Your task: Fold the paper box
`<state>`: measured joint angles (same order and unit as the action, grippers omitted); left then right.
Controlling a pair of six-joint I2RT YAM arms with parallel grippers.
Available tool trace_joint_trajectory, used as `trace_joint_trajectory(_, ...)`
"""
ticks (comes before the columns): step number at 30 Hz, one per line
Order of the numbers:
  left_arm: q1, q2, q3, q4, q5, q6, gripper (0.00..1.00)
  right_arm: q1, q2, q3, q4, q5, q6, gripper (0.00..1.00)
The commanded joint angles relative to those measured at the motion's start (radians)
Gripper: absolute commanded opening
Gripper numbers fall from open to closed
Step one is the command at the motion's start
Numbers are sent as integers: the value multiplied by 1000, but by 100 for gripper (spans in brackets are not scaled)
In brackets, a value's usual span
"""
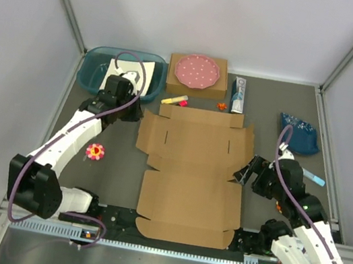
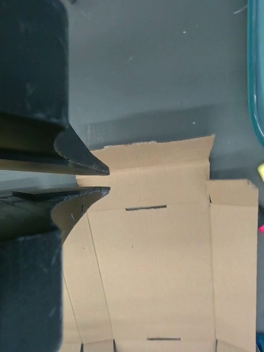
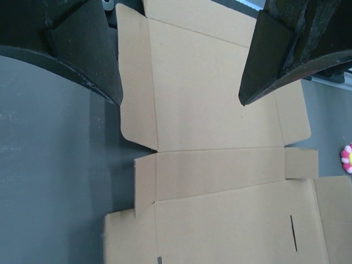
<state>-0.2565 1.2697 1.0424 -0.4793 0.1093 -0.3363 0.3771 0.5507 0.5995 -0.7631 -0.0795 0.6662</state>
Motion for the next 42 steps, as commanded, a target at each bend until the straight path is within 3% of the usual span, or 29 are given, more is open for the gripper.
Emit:
trace_joint_trajectory(1, 7, 26, 47, -48, -42, 16, 23, 11, -6, -1, 90, -34, 1, 87)
trace_joint_trajectory(2, 7, 23, 45, -42, -10, -3, 38, 11, -3, 9, 94, -23, -5, 88)
trace_joint_trajectory(4, 5, -3, 7, -21, 38, -58, 48, 11, 23, 29, 97, -10, -26, 88)
trace_joint_trajectory(9, -58, -162, -208, 203, 130, -180, 56, 11, 144, 129, 81, 203, -62, 89)
trace_joint_trajectory(14, -365, -285, -381, 314, 35, -286, 56, 8, 363, 232, 97, 352, -60, 90)
trace_joint_trajectory(17, -508, -319, -449, 382, 13, -354, 54, 2, 429, 244, 149, 359, -54, 89)
trace_joint_trajectory(25, -746, -257, -648, 499, -42, -444, 51, -6, 566, 206, 272, 301, -28, 89)
trace_joint_trajectory(29, -805, -240, -700, 516, -69, -480, 49, -6, 600, 169, 307, 258, -5, 89)
trace_joint_trajectory(33, -819, -196, -705, 434, -82, -498, 47, -4, 604, 119, 315, 198, 19, 88)
trace_joint_trajectory(37, -817, -202, -697, 280, -177, -509, 47, 20, 514, 28, 328, 161, 41, 88)
trace_joint_trajectory(42, -814, -322, -693, 119, -261, -530, 47, 29, 342, -17, 275, 136, 41, 87)
